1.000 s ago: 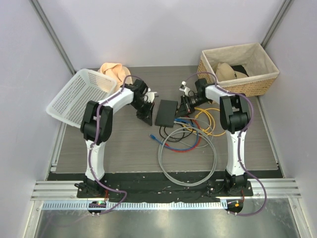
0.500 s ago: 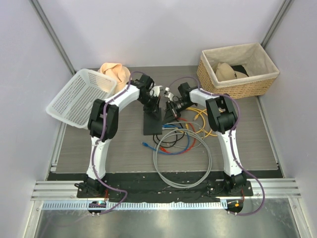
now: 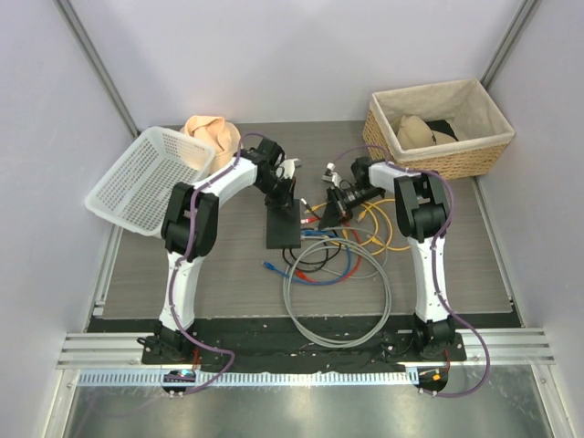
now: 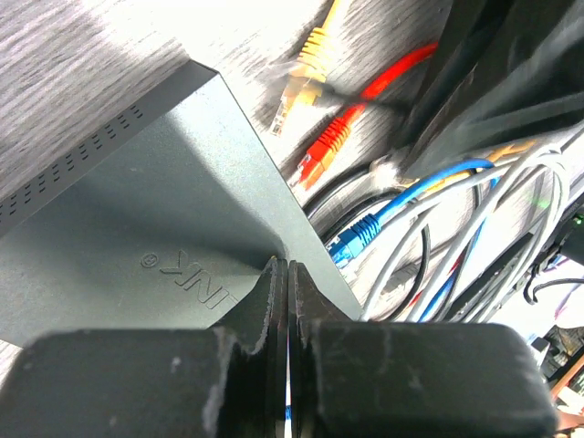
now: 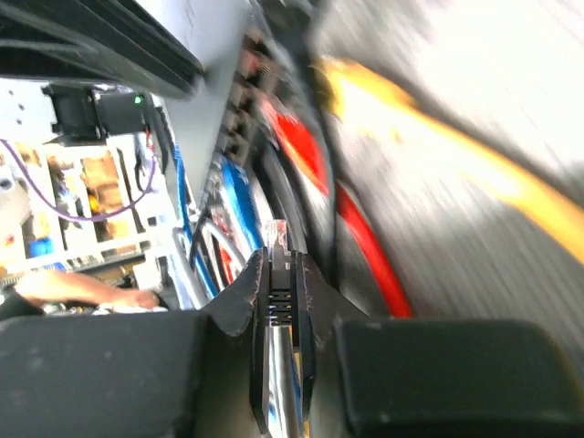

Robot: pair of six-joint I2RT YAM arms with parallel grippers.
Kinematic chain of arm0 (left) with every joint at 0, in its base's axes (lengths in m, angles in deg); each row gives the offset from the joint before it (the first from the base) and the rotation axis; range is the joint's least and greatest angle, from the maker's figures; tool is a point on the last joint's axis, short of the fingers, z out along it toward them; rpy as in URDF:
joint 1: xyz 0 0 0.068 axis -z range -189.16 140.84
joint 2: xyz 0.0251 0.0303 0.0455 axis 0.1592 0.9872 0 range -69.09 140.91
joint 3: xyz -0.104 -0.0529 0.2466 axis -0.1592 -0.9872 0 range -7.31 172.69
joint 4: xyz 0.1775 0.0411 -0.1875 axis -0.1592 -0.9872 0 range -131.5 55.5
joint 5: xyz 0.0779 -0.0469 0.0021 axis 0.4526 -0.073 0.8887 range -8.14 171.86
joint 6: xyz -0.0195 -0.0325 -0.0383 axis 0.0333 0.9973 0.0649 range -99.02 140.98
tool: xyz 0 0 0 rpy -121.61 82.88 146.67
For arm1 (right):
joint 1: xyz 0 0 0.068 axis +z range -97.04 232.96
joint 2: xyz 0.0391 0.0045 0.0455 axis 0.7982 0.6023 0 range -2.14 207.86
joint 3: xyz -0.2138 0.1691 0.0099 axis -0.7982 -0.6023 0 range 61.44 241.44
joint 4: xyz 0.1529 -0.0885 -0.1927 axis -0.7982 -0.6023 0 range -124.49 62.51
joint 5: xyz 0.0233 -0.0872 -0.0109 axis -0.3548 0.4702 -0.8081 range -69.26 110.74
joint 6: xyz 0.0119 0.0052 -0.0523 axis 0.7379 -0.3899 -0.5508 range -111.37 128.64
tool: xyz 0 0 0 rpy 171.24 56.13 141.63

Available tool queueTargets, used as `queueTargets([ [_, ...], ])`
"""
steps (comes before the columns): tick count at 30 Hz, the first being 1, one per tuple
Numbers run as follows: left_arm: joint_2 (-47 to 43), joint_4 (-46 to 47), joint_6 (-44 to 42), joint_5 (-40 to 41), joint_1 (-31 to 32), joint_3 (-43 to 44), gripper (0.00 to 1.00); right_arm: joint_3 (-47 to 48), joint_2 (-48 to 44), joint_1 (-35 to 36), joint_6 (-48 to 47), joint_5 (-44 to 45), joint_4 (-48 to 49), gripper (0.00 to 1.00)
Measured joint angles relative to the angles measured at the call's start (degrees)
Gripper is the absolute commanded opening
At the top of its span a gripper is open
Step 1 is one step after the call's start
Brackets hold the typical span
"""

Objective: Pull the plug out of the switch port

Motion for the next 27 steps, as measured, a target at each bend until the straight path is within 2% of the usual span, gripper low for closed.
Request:
queueTargets([
  [7,-0.4,0.5,-0.5,0.0,0.0,-0.5,0.0,0.2,-0.5,-5.5,-0.7,3.0,-1.8,0.01],
  [11,-0.6,0.5,-1.3,-0.1,0.0,-0.7,0.0,3.6,-1.0,-5.4,-2.3,8.8,-2.3,0.01],
  [14,-0.7,0.4,-1.4,-0.1,0.0,-1.0,0.0,3.3,-3.7,-5.5,-2.3,14.8,0.6,0.07],
  [17,-0.9,0.4,-1.6,-0.1,0.0,-1.1,0.0,1.0,-7.8,-5.7,-0.7,23.2,6.8,0.23],
  [18,-0.9,0.4,-1.7,-0.1,0.0,-1.1,0.0,-0.1,-9.4,-5.7,0.5,26.7,9.0,0.35],
  [19,-0.9,0.4,-1.8,-0.1,0.0,-1.1,0.0,-1.2,-11.0,-5.8,1.5,30.3,11.7,0.41],
  [20,-0.9,0.4,-2.0,-0.1,0.0,-1.1,0.0,-1.6,-11.8,-5.9,2.6,32.0,13.1,0.56],
  [21,-0.9,0.4,-2.2,-0.1,0.0,-1.1,0.0,-1.6,-12.4,-6.1,3.5,33.3,14.4,0.6],
  [23,-1.0,0.2,-2.7,-0.1,0.0,-1.0,0.0,-1.4,-13.2,-6.5,5.5,34.7,17.5,0.66],
  [25,-1.1,-0.1,-3.1,0.0,0.1,-1.0,0.0,-0.7,-13.3,-6.8,7.6,34.1,19.3,0.78],
  [26,-1.2,-0.3,-3.3,0.0,0.1,-0.9,0.0,-0.4,-13.3,-6.9,8.7,33.4,20.0,0.92],
  [27,-1.3,-0.6,-3.6,0.2,0.1,-0.9,0.0,-0.2,-13.3,-7.0,9.6,32.4,20.4,0.97],
])
